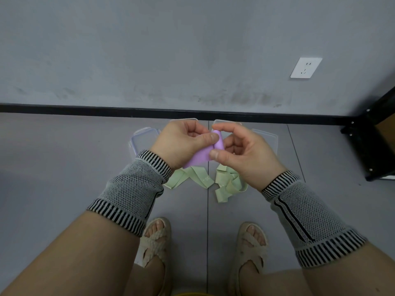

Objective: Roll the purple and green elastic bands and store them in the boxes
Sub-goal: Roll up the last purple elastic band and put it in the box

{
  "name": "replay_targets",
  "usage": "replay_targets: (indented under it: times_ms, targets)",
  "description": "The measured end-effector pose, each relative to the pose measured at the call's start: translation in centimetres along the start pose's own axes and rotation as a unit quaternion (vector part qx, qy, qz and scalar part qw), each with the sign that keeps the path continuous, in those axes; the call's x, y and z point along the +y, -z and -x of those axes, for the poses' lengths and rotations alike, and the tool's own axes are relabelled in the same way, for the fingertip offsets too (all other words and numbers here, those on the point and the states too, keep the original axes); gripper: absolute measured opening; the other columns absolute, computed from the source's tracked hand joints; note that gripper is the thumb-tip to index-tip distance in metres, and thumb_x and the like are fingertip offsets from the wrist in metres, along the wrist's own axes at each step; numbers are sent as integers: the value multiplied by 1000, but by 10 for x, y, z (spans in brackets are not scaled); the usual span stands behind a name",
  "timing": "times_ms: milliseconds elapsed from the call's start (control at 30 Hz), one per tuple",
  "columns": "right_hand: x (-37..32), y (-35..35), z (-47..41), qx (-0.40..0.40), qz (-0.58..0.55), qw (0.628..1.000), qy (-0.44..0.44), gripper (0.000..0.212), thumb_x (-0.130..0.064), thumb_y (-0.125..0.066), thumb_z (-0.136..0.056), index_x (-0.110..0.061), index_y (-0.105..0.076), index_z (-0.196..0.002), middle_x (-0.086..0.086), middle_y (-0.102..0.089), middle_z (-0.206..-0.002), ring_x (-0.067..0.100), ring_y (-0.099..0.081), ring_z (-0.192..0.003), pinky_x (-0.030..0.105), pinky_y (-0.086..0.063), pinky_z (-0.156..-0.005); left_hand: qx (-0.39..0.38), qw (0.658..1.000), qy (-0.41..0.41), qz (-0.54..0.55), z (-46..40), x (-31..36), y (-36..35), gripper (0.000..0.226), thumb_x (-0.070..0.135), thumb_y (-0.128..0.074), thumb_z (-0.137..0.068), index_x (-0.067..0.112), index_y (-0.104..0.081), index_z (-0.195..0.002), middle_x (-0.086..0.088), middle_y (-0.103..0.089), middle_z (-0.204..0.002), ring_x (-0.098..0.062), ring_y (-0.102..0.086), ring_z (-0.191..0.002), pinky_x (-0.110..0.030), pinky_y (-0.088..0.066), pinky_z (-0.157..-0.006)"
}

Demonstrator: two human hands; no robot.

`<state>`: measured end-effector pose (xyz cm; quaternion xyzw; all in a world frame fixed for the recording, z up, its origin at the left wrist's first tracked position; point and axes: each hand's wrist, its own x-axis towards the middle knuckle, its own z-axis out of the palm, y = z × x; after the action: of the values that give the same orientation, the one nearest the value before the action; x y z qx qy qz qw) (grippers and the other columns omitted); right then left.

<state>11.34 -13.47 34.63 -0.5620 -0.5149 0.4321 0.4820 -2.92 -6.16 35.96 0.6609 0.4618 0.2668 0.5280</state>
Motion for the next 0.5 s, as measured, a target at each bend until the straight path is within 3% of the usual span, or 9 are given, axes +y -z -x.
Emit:
replay_targets:
  times_ms: [100, 267, 433, 500]
  targets:
    - [0, 2, 0, -20, -47, 998, -23, 39, -2, -60, -88, -31, -58, -113, -4, -70, -80, 9, -65, -73, 23, -55, -71, -3, 1000, -5, -11, -1, -1, 3, 11, 24, -74, -77, 18, -66, -72, -9, -70, -79, -17, -62, -71, -36, -53, -73]
    - [-1, 6, 0, -21, -79, 996, -37, 37, 6, -55, -88, -23, -60, -111, 5, -68, -73, 9, -65, -66, 21, -54, -65, -35, 999, -2, -9, -3, -4, 3, 10, 25, -73, -78, 21, -66, -75, -3, -69, -78, -13, -62, -71, -31, -52, -70]
    - [3, 16, -1, -10, -125, 991, -52, 37, 5, -53, -89, -24, -61, -111, 1, -66, -70, 13, -63, -68, 25, -55, -66, -58, 998, 23, 14, -4, -9, 12, 11, 25, -67, -63, 27, -67, -74, -9, -69, -94, -19, -64, -81, -42, -53, -80]
    - [4, 17, -2, -11, -133, 989, -55, 37, 4, -52, -90, -26, -61, -110, 0, -65, -69, 15, -63, -70, 26, -55, -67, -60, 997, 26, 28, -4, -11, 14, 13, 22, -68, -62, 28, -69, -74, -7, -70, -88, -21, -63, -79, -42, -53, -77]
